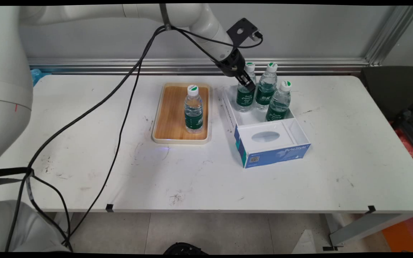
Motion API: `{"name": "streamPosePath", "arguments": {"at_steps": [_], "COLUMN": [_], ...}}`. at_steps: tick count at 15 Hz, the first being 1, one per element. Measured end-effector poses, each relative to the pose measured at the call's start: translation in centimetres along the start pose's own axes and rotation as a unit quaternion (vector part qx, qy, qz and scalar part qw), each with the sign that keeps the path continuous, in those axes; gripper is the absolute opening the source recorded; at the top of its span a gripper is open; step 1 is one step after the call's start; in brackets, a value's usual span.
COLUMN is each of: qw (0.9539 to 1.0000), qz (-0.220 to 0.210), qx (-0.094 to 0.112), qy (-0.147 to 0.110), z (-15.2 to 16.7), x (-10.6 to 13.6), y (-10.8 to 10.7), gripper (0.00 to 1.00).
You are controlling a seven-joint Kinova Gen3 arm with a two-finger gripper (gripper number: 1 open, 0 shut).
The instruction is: Place the picked object on the tray
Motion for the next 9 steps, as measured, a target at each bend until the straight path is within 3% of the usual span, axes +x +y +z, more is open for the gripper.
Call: {"name": "streamPosePath", "arguments": {"at_steps": [5,9], "qw": [0.9999,0.9996], "qz": [0.004,0.006], "qx": [0.000,0.001], "qy": [0.010,0.026], "z": [-1.5,-4.6], "x": [0.4,1.3], "y": [0.2,0.5], "gripper": [0.00,0.00]}}
